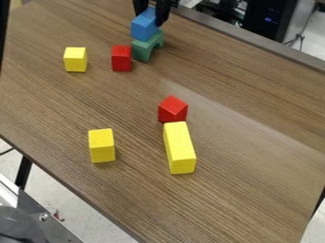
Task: Put the blue cuboid on top of the green cuboid
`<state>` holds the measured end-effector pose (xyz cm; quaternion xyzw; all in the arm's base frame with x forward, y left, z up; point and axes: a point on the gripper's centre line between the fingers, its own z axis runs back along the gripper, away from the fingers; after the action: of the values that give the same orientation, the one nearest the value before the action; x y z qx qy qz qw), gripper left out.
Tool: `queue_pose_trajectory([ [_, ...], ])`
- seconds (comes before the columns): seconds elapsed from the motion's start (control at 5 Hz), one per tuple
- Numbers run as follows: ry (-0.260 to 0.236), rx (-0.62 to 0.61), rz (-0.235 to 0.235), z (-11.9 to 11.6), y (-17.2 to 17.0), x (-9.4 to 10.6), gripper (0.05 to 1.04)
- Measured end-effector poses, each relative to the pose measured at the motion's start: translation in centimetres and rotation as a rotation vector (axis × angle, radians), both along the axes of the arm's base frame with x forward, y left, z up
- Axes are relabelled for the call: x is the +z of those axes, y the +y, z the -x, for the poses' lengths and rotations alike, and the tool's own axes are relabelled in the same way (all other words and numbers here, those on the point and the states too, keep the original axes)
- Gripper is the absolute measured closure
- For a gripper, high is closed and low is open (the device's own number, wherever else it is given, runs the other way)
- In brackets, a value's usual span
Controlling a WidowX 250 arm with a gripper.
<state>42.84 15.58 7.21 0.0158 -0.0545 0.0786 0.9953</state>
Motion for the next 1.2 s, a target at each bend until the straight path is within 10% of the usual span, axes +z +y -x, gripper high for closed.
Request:
queue_pose_trajectory([
  [1.2, 0.005, 0.017, -0.019, 0.78, -0.62, -0.27, 0.516],
])
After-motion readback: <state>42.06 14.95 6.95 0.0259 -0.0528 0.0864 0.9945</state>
